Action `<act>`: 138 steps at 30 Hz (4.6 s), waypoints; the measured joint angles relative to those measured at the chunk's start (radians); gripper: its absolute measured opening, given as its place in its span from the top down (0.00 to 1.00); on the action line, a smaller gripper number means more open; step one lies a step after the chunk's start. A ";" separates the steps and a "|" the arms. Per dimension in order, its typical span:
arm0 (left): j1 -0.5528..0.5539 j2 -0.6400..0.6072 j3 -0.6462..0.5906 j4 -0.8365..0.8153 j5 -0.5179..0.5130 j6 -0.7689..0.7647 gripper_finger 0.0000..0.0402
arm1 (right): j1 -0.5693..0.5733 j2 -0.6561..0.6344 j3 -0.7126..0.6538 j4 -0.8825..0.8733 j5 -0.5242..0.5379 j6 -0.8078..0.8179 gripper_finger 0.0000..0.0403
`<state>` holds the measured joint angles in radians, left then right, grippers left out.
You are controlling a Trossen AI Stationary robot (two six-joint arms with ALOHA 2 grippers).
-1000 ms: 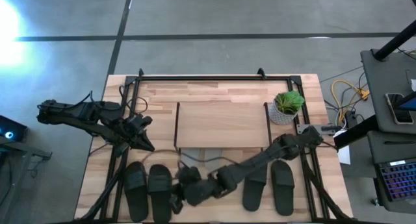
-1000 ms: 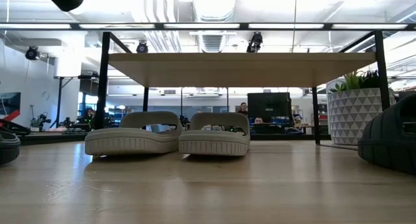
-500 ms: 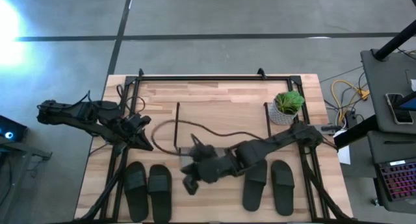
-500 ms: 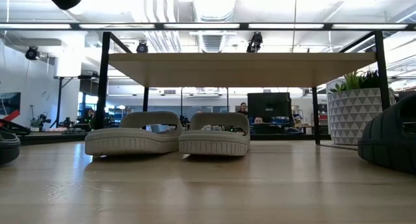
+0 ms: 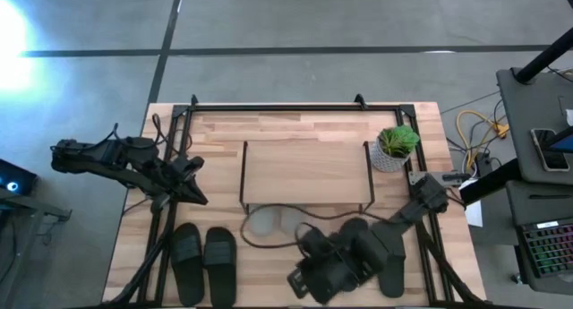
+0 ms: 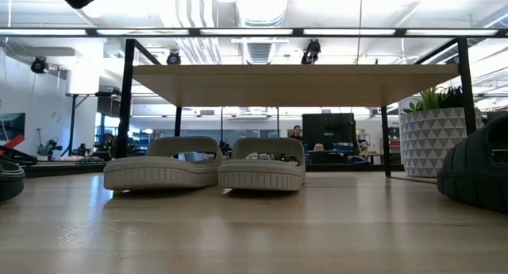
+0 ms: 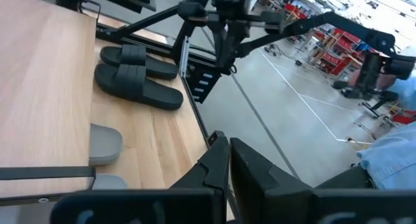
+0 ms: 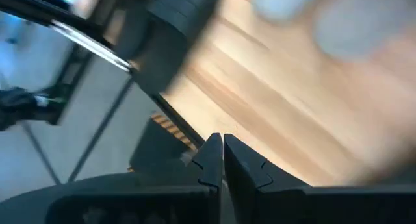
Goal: Pick and place slides into the shelf
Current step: Adjust the black slide near the shelf
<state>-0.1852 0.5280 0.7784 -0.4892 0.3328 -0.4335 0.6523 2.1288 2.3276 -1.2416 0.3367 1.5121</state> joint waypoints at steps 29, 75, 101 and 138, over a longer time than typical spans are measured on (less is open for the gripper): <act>-0.001 0.070 0.000 -0.001 -0.012 0.000 1.00 | 0.213 0.166 -0.061 -0.197 -0.214 0.367 0.87; -0.001 0.136 0.000 -0.127 -0.111 0.084 1.00 | 0.096 0.138 -0.546 -0.320 -0.073 0.269 0.85; 0.000 0.170 0.000 -0.122 -0.113 0.082 1.00 | 0.120 0.137 -0.257 -0.193 0.096 0.135 0.86; 0.000 0.333 0.001 -0.305 -0.444 0.239 1.00 | 0.057 0.140 -0.412 -0.330 0.038 -0.351 0.39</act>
<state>-0.1856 0.8614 0.7792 -0.7944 -0.1116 -0.1944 0.7091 2.2692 1.9157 -1.5713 0.3751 1.1610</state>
